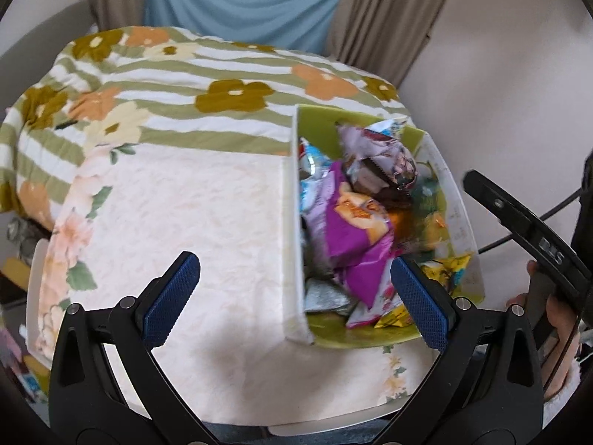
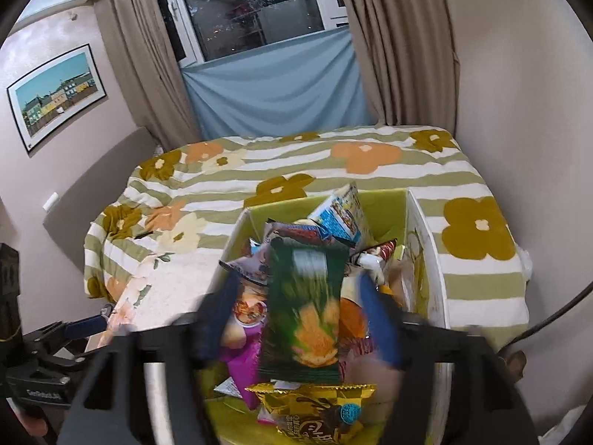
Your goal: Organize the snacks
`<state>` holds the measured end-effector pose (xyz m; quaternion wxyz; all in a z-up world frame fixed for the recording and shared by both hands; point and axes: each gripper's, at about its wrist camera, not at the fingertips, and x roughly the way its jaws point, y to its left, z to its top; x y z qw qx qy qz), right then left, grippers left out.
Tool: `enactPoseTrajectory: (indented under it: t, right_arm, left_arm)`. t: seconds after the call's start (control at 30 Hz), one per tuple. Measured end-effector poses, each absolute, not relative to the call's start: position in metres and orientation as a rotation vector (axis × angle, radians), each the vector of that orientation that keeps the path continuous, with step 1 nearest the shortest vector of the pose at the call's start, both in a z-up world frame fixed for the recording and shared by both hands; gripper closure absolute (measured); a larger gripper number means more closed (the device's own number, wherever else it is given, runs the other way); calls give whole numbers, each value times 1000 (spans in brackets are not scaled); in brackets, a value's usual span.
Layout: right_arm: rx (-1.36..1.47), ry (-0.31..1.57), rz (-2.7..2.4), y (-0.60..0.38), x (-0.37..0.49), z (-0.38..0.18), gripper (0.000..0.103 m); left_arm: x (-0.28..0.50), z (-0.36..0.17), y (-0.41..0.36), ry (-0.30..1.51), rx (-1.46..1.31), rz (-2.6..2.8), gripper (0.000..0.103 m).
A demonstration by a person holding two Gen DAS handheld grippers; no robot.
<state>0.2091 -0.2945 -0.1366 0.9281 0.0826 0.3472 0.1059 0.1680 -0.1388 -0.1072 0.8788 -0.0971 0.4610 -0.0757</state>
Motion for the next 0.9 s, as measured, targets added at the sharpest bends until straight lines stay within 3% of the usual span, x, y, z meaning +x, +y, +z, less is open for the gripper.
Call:
enactPoseTrajectory:
  t: [0.03, 0.07, 0.4, 0.8, 0.9]
  right_arm:
    - [169, 701, 216, -295, 206, -137, 16]
    - [164, 689, 214, -295, 200, -137, 14]
    - [105, 695, 126, -287, 158, -132, 14]
    - [72, 595, 102, -217, 86, -72, 14]
    - [65, 582, 92, -196, 66, -62, 1]
  left_arm:
    - [165, -108, -136, 960, -203, -151, 1]
    - [163, -109, -133, 959, -206, -145, 1]
    - [137, -99, -97, 916, -202, -154, 1]
    - [67, -19, -31, 706, -96, -147, 1]
    - [39, -6, -16, 648, -53, -132, 1]
